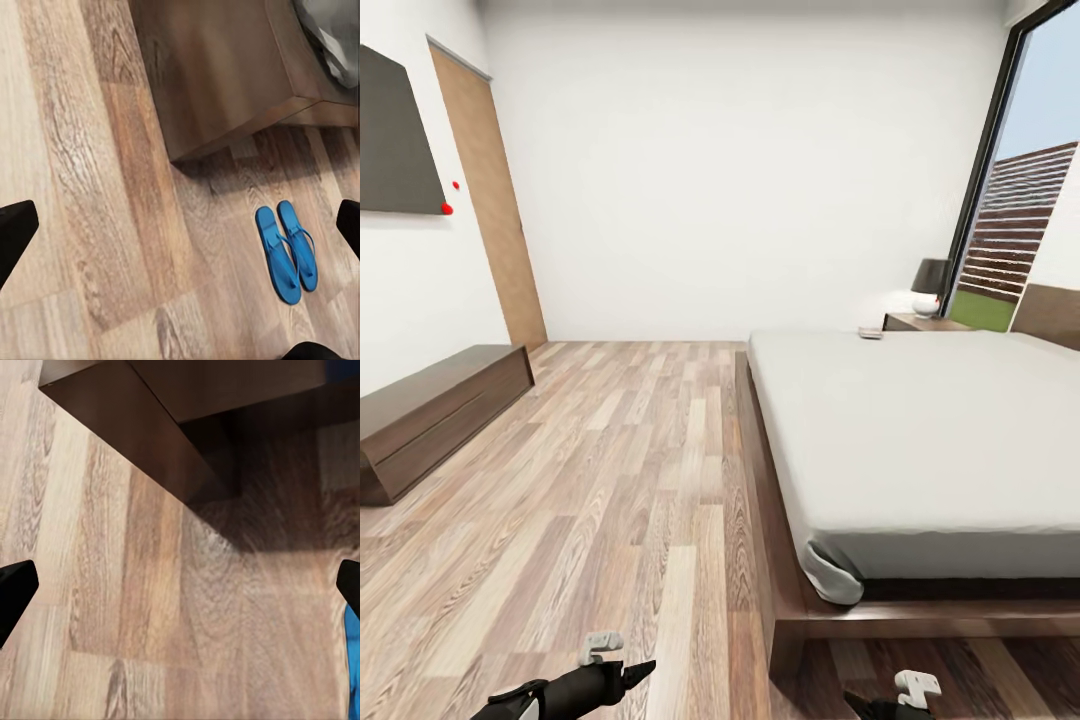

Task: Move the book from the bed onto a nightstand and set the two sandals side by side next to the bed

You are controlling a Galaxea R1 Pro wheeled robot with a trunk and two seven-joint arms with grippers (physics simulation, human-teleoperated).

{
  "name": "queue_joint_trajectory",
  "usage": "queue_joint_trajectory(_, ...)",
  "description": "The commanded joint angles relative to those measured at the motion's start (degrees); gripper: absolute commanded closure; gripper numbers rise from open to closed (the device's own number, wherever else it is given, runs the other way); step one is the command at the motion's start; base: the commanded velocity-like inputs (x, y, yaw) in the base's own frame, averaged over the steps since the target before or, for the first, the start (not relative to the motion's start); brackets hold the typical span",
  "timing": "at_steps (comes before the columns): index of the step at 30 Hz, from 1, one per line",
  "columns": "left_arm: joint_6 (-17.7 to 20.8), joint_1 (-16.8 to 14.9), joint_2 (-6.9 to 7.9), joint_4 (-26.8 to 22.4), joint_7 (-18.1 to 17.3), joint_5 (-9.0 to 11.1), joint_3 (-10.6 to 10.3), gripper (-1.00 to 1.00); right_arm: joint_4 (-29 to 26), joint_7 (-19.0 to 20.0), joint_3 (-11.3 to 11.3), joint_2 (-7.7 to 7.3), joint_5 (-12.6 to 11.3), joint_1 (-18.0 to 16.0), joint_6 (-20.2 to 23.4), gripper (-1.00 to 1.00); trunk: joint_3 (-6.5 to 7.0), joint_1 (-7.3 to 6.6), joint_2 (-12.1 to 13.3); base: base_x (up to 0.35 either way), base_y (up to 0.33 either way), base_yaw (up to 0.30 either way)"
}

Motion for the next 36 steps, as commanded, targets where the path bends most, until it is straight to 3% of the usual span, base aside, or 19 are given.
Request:
queue_joint_trajectory(1, 0.4, 0.0, 0.00, 0.0, -0.2, 0.2, 0.1, -1.00, 0.1, 0.3, -0.2, 0.00, 0.0, 0.0, -0.1, -1.00, 0.13, -0.24, 0.4, 0.000, 0.000, 0.000)
queue_joint_trajectory(19, 0.4, 0.0, -0.06, 0.1, -0.1, 0.2, 0.1, -1.00, 0.3, 0.4, -0.2, 0.17, 0.4, 0.0, -0.1, -1.00, 3.36, -4.19, 7.6, 0.000, 0.000, 0.000)
queue_joint_trajectory(23, 0.4, 0.0, -0.06, 0.1, -0.1, 0.2, 0.1, -1.00, 1.1, 0.3, -0.1, 0.28, 2.2, 0.0, -0.1, -1.00, 4.08, -5.07, 9.2, 0.000, 0.000, 0.000)
queue_joint_trajectory(28, 0.3, 0.0, -0.18, 0.1, -0.1, 0.2, 0.1, -1.00, 2.8, 0.3, -0.1, 0.31, 6.4, 0.0, -0.1, -1.00, 4.97, -6.17, 11.2, 0.000, 0.000, 0.000)
queue_joint_trajectory(36, 0.3, 0.0, -0.31, 0.1, -0.1, 0.2, 0.1, -1.00, 3.4, 0.3, -0.2, 0.27, 8.4, 0.0, -0.1, -1.00, 6.41, -7.92, 14.4, 0.000, 0.000, 0.000)
